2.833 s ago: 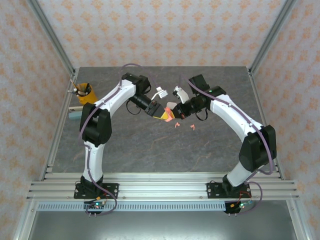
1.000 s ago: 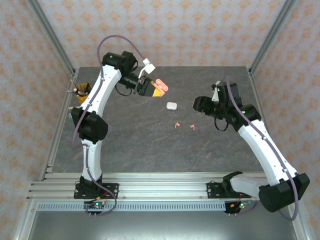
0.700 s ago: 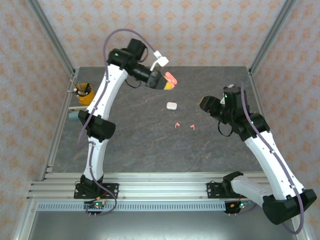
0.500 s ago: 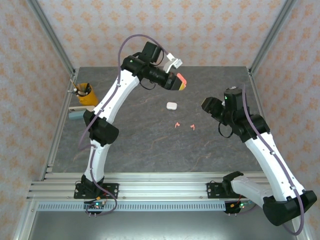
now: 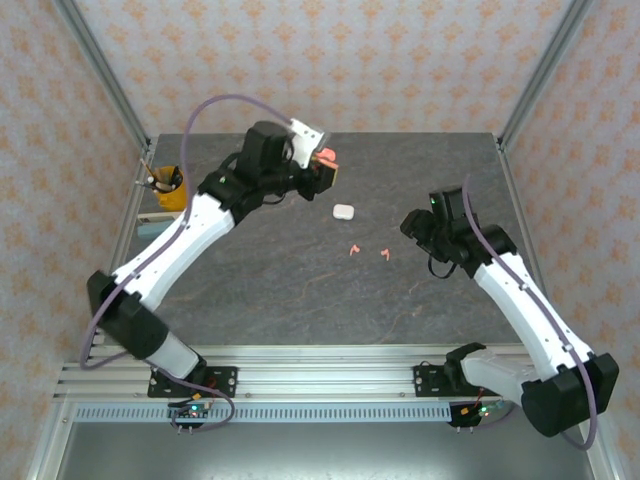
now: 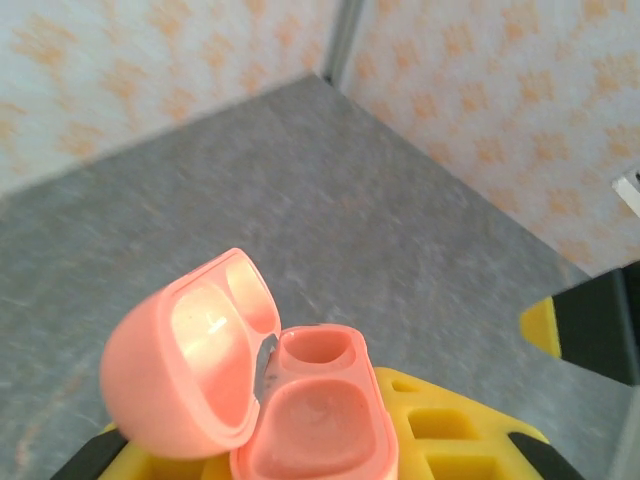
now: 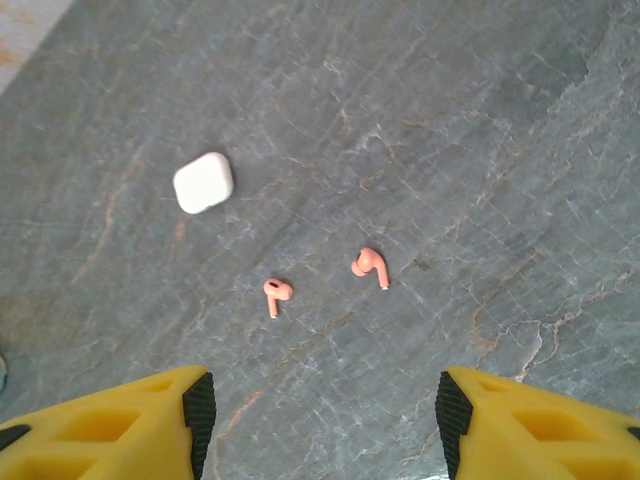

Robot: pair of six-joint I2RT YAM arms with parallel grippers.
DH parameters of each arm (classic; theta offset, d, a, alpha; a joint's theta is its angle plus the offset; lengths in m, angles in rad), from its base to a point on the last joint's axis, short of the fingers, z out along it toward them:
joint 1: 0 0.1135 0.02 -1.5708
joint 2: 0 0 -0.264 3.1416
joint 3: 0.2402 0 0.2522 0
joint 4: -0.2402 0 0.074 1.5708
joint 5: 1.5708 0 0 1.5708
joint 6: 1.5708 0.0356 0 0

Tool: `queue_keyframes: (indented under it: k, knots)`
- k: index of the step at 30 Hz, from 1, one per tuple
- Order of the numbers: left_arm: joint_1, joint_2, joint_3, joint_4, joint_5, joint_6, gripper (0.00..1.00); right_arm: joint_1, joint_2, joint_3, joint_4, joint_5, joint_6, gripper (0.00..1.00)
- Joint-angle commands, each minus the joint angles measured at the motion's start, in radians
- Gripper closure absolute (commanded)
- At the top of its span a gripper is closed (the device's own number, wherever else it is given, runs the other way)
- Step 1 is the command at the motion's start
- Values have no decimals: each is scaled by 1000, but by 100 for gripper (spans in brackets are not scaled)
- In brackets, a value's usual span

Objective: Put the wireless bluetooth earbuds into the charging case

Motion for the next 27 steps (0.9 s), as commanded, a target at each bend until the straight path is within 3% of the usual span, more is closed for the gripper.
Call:
queue_keyframes:
  k: [1,5,7,12,19,27]
  knots:
    - [-3,-100,-211,381,-183,11,100,21,34,-3,30,19,35,38]
    - [-13,-201,-420,477,-346,-26,100,63,119,34,34,42,53,39]
    - [-13,-239,-499,507,-362,-46,100,84,167,64,26,60,65,39]
    - [-13,-316,-770,770,-351,-39,100,135,318,150,-1,103,118,39]
    - [-12,-327,-1057,1154,-272,52,100,198,548,276,-59,125,195,39]
    - [-12,-319,-1111,1247,-124,105,100,249,738,376,-105,126,257,38]
